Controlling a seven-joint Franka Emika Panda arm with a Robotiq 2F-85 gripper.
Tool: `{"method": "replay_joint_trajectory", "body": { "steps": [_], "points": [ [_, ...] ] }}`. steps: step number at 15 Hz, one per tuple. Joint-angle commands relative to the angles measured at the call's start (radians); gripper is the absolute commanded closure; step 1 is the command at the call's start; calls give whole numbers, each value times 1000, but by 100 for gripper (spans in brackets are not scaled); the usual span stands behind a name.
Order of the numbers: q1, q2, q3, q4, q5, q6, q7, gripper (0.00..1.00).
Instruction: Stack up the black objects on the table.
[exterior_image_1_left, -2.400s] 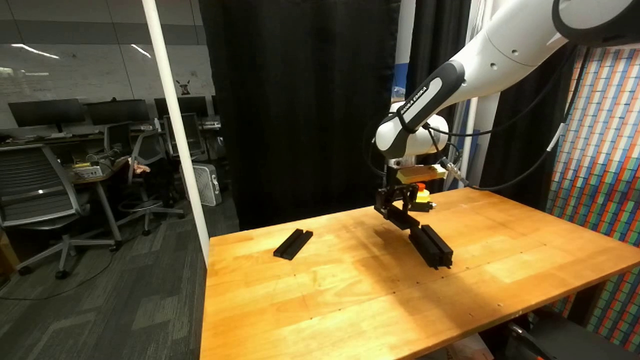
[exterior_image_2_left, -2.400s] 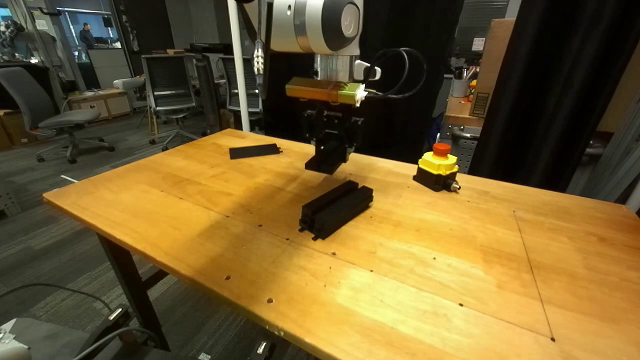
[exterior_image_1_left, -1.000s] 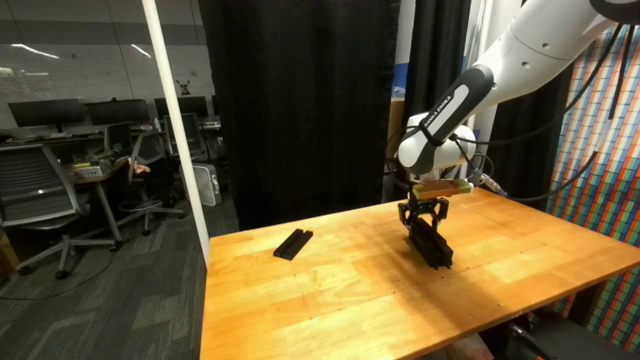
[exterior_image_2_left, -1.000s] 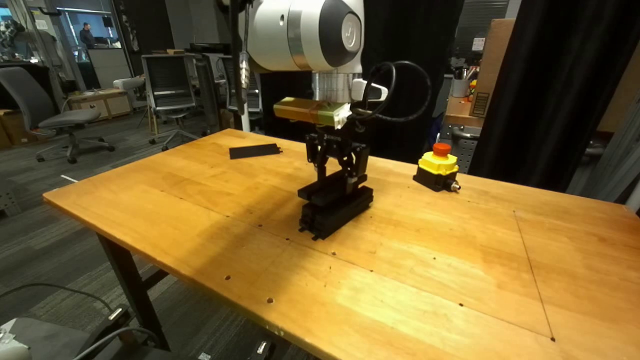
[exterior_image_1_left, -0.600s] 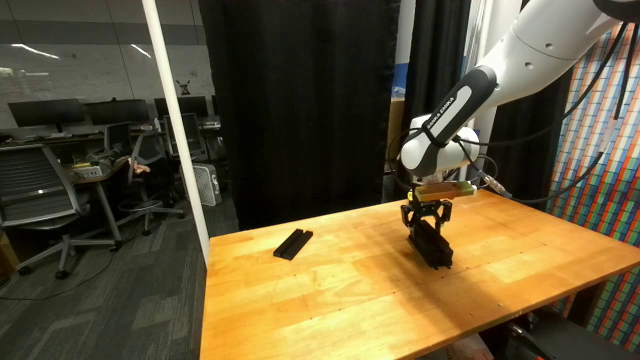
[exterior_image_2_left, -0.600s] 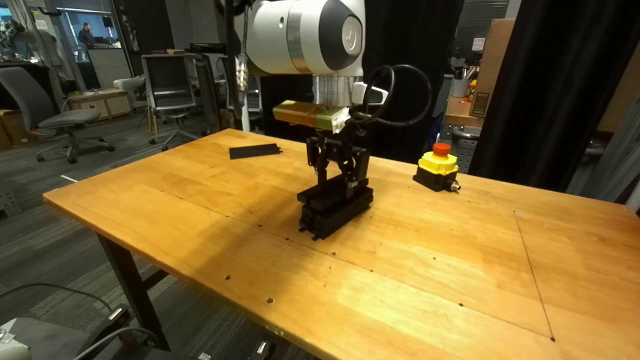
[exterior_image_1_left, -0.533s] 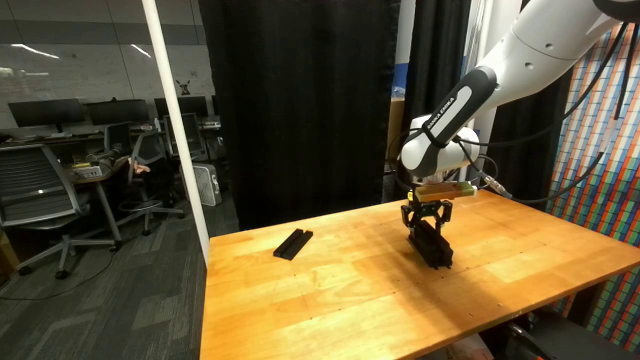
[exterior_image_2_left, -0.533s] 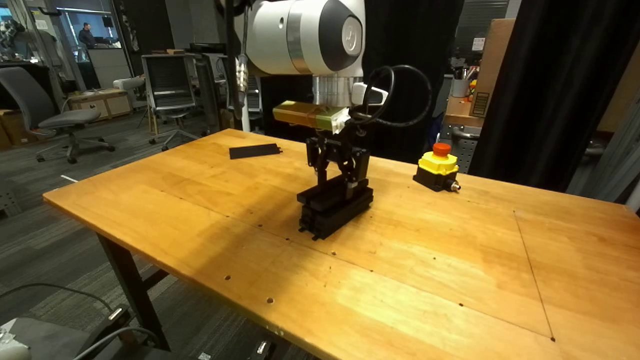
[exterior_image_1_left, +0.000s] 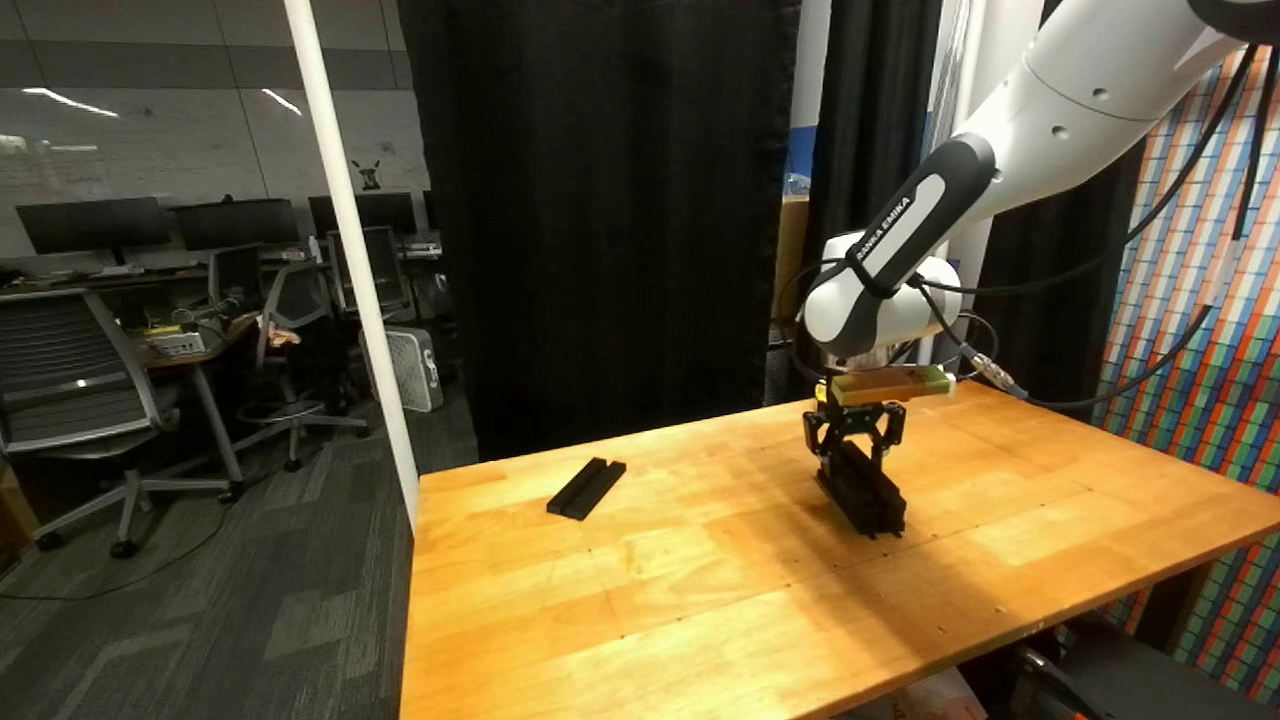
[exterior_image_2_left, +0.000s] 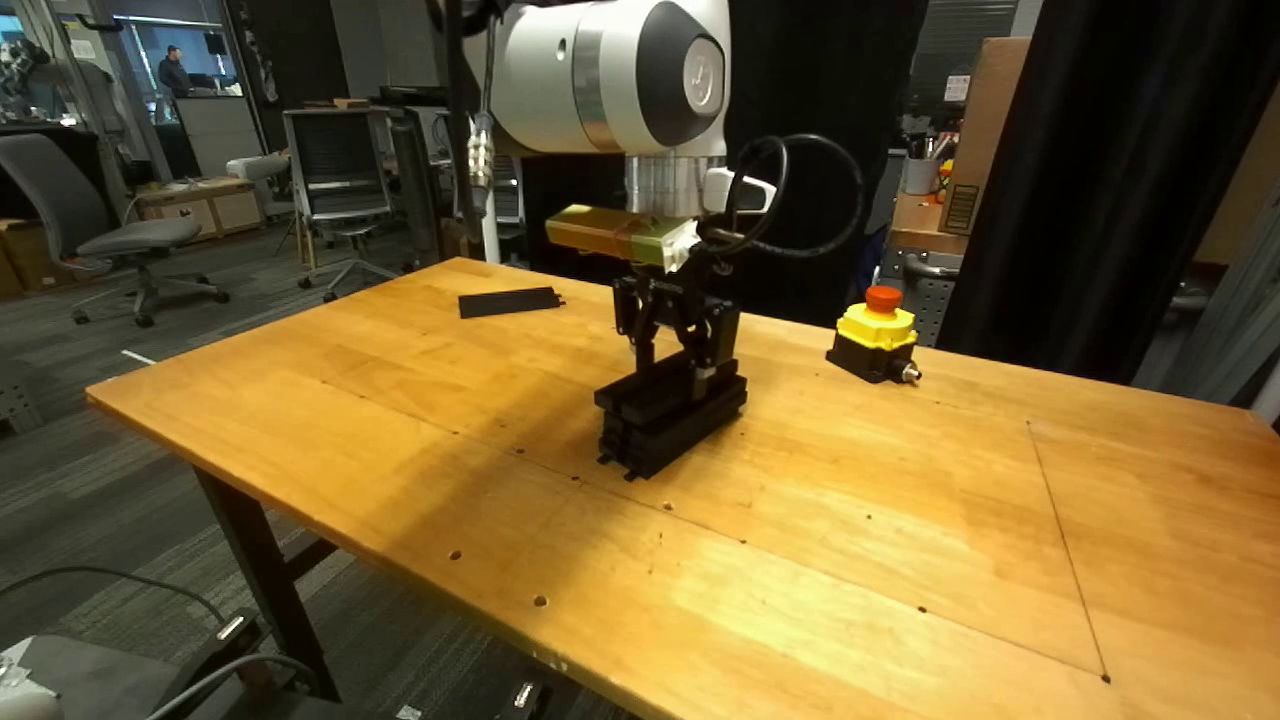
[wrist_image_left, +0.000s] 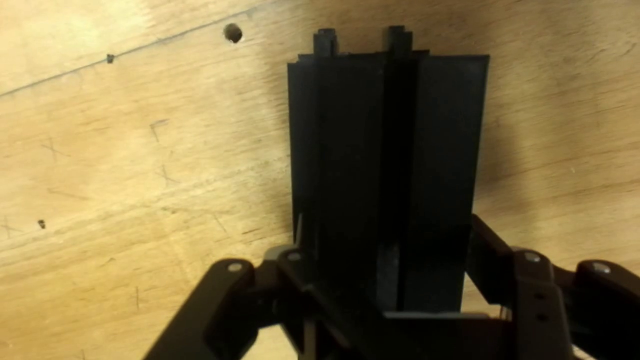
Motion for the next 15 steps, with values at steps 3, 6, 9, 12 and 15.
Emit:
{"method": "replay_joint_trajectory", "body": {
  "steps": [3,6,9,12,15],
  "points": [
    [5,-35,-13,-28,-8,19,13,36],
    [5,-35,-14,-29,-7,17,12,2],
    [5,-35,-15,-29,-6,17,11,0],
    [15,-45,-15,-25,-25,10,25,0],
    [39,-79,-10,-15,-78,-4,61,0]
  ]
}}
